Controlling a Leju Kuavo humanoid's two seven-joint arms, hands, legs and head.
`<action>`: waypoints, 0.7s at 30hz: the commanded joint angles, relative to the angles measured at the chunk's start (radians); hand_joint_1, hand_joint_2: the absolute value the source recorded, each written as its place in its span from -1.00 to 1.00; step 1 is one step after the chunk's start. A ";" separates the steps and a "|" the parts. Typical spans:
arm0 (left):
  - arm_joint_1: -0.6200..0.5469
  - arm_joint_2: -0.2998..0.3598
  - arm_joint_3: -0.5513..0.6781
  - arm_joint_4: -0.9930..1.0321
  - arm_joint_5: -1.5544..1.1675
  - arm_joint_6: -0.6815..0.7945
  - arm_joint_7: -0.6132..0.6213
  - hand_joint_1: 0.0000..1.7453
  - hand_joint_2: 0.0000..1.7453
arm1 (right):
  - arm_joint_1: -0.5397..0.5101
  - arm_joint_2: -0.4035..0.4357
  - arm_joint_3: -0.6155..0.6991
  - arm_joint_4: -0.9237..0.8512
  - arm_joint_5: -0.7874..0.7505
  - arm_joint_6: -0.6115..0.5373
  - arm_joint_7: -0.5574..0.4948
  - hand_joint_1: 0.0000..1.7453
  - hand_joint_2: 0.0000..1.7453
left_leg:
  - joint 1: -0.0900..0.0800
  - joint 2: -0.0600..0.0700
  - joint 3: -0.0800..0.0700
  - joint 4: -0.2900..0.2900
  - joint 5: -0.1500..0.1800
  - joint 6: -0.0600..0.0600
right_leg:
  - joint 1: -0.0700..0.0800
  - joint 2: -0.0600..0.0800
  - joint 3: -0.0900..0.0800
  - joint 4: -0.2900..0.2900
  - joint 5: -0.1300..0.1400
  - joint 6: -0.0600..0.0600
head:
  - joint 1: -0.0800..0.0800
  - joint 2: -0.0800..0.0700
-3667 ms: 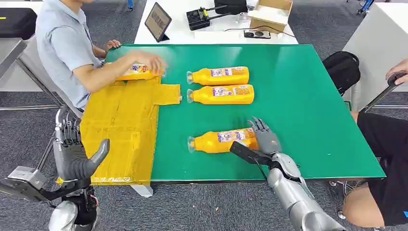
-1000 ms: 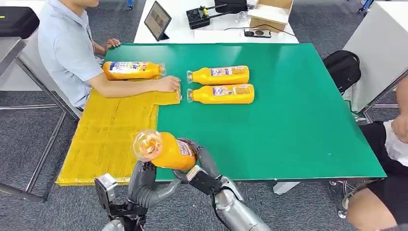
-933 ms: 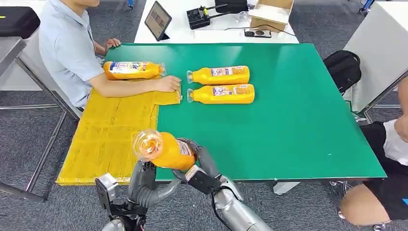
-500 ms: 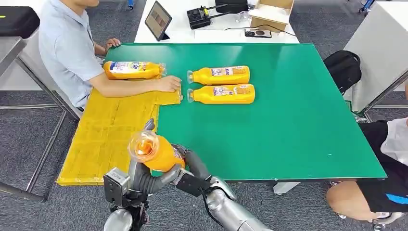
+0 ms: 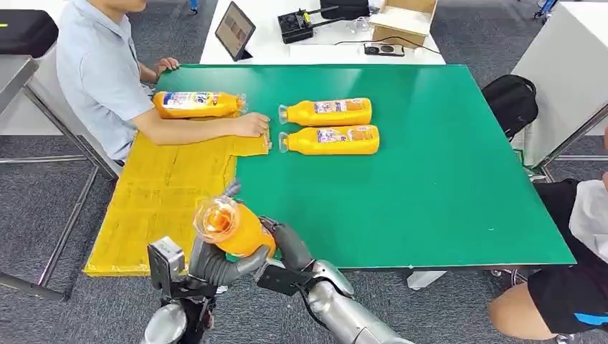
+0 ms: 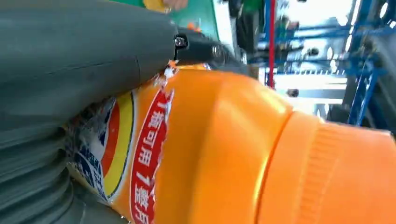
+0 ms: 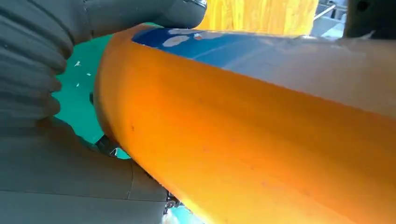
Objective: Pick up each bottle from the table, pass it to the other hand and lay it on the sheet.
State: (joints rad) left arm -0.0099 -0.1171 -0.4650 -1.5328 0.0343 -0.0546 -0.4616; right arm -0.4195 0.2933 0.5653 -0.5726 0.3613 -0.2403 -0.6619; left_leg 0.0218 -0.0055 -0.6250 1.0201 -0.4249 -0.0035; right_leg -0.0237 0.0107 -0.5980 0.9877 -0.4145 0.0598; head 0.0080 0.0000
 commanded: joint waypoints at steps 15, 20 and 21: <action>-0.114 0.004 -0.025 0.149 0.090 -0.020 0.096 1.00 1.00 | 0.027 -0.067 0.122 -0.258 -0.170 -0.273 -0.036 -1.00 -1.00 | -0.001 -0.001 0.001 0.000 0.000 0.001 | 0.000 -0.001 0.001 0.000 -0.001 -0.002 | 0.000 0.000; -0.165 -0.008 0.035 0.208 0.100 0.066 0.115 1.00 1.00 | 0.044 -0.064 0.143 -0.282 -0.179 -0.282 -0.036 -1.00 -1.00 | 0.000 -0.001 0.003 -0.001 0.000 0.001 | 0.001 -0.002 0.003 -0.001 -0.001 -0.002 | 0.000 0.000; -0.165 -0.008 0.035 0.208 0.100 0.066 0.115 1.00 1.00 | 0.044 -0.064 0.143 -0.282 -0.179 -0.282 -0.036 -1.00 -1.00 | 0.000 -0.001 0.002 -0.001 0.000 0.001 | 0.001 -0.002 0.001 -0.001 0.000 -0.002 | 0.000 0.000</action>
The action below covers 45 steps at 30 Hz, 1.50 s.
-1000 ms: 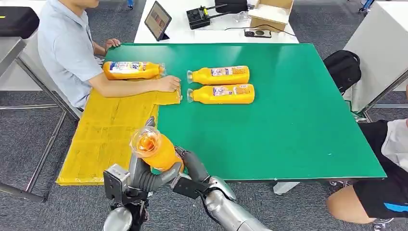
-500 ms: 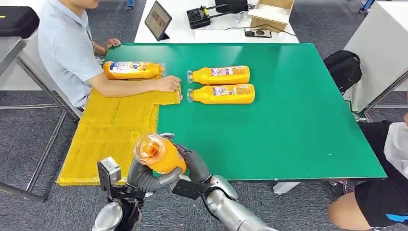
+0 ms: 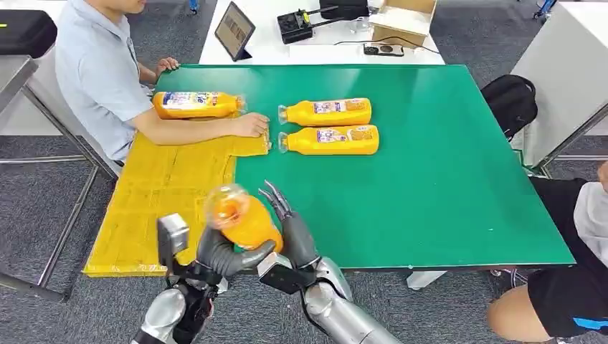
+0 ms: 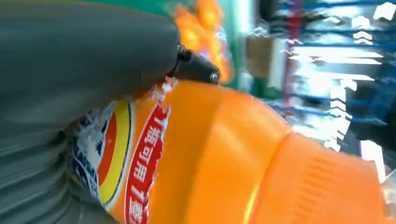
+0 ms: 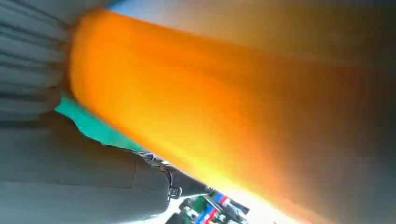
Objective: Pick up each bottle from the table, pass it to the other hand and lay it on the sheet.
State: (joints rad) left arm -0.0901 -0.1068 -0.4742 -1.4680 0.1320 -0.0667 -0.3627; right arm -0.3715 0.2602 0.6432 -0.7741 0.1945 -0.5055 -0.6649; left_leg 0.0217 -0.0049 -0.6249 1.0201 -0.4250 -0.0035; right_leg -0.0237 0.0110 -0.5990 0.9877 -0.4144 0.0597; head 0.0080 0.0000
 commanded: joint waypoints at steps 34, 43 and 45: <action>-0.664 0.125 0.091 0.801 -0.715 0.314 0.113 1.00 1.00 | 0.079 -0.131 0.192 -0.400 -0.060 -0.142 -0.033 -1.00 -1.00 | 0.002 -0.004 0.000 0.001 0.003 -0.001 | 0.002 -0.006 0.002 0.001 0.001 -0.005 | 0.000 0.000; -0.862 0.132 -0.085 1.070 -1.039 0.216 0.266 1.00 1.00 | 0.100 -0.135 0.152 -0.418 -0.072 -0.106 -0.033 -1.00 -1.00 | 0.002 -0.003 0.001 0.001 0.003 -0.001 | 0.002 -0.005 0.002 0.001 0.001 -0.005 | 0.000 0.000; -0.862 0.132 -0.085 1.070 -1.039 0.216 0.266 1.00 1.00 | 0.100 -0.135 0.152 -0.418 -0.072 -0.106 -0.033 -1.00 -1.00 | 0.002 -0.003 0.001 0.001 0.003 -0.001 | 0.002 -0.005 0.002 0.001 0.001 -0.005 | 0.000 0.000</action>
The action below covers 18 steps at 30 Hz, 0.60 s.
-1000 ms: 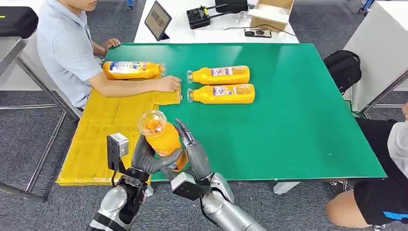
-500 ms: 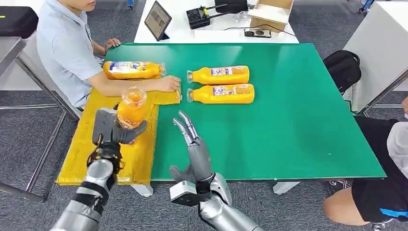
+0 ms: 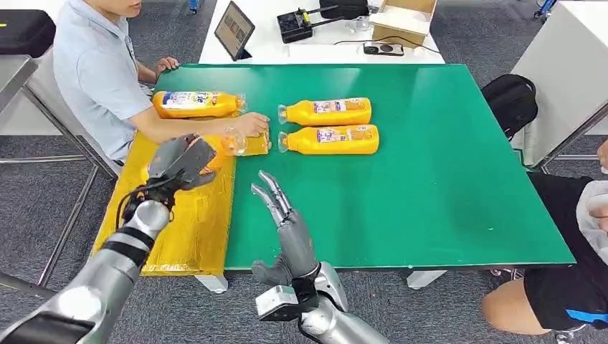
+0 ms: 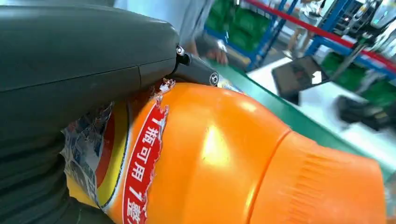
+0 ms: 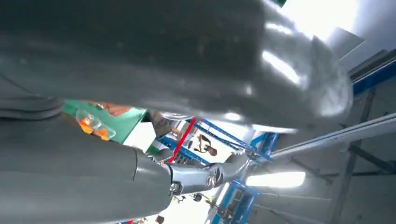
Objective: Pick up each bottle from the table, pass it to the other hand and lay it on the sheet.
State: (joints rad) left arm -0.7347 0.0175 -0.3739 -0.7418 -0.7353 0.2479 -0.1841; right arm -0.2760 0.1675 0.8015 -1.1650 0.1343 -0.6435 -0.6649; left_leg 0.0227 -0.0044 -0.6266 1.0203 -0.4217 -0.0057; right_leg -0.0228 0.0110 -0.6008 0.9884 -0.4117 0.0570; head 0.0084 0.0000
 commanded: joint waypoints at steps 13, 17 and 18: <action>-0.217 -0.027 -0.275 0.431 -0.277 -0.290 0.081 1.00 1.00 | 0.017 -0.029 -0.040 -0.023 -0.026 0.099 -0.033 -1.00 -1.00 | 0.000 -0.001 0.003 0.000 -0.001 0.002 | 0.001 -0.002 0.004 0.000 -0.001 -0.002 | 0.000 0.000; -0.211 -0.041 -0.253 0.438 -0.257 -0.311 0.084 1.00 1.00 | 0.023 -0.026 -0.051 -0.015 -0.028 0.110 -0.033 -1.00 -1.00 | 0.000 -0.001 0.002 0.000 -0.001 0.001 | 0.000 -0.002 0.003 0.000 -0.001 -0.002 | 0.000 0.000; -0.211 -0.041 -0.253 0.438 -0.257 -0.311 0.084 0.98 1.00 | 0.023 -0.026 -0.051 -0.015 -0.028 0.110 -0.033 -1.00 -1.00 | 0.000 -0.001 0.004 0.000 -0.002 0.002 | 0.001 -0.002 0.005 0.000 -0.002 -0.003 | 0.000 0.000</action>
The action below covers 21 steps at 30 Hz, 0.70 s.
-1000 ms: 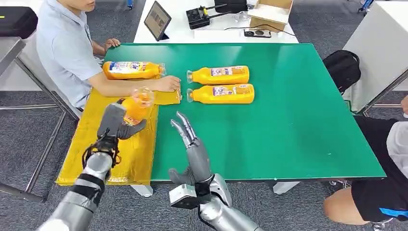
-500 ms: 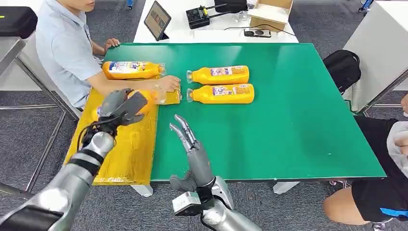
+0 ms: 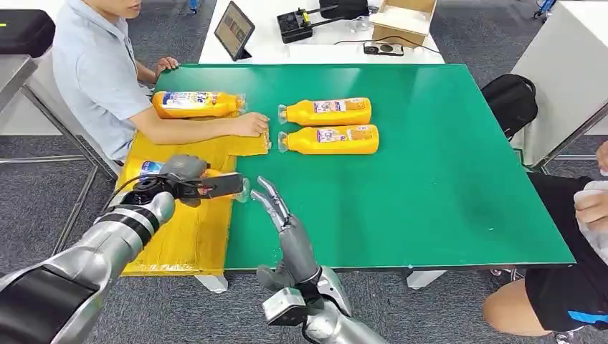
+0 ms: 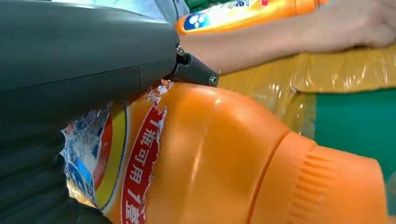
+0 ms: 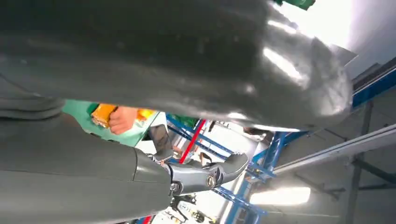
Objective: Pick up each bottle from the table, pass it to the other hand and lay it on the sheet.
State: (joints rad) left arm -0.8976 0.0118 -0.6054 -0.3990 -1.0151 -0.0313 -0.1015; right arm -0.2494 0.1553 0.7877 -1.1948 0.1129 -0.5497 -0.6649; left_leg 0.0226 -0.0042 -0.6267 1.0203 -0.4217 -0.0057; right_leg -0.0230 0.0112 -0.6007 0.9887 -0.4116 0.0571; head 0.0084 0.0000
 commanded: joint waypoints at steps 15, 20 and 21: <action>-0.037 -0.064 0.014 0.124 0.054 -0.116 0.008 -1.00 1.00 | -0.007 -0.006 -0.060 0.032 -0.011 0.039 -0.033 -1.00 -1.00 | 0.000 -0.001 0.002 0.000 -0.001 0.001 | 0.001 -0.001 0.003 -0.001 -0.001 -0.002 | 0.000 0.000; -0.048 -0.068 0.068 0.128 0.110 -0.166 -0.015 -1.00 1.00 | -0.012 -0.005 -0.060 0.042 -0.010 0.042 -0.033 -1.00 -1.00 | 0.000 0.000 0.003 0.000 -0.001 0.002 | 0.001 -0.001 0.004 -0.001 -0.001 -0.002 | 0.000 0.000; -0.049 -0.068 0.071 0.126 0.114 -0.169 -0.020 -1.00 1.00 | -0.013 -0.006 -0.060 0.042 -0.011 0.042 -0.033 -1.00 -1.00 | 0.000 0.000 0.002 0.000 -0.001 0.001 | 0.001 -0.001 0.003 0.000 -0.001 -0.002 | 0.000 0.000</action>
State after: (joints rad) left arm -0.8942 -0.0324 -0.5936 -0.3445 -0.9422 -0.1538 -0.1011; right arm -0.2386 0.1606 0.7469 -1.1948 0.1083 -0.5104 -0.6649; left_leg 0.0226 -0.0043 -0.6268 1.0203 -0.4217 -0.0057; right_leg -0.0230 0.0112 -0.6006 0.9887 -0.4116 0.0571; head 0.0084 0.0000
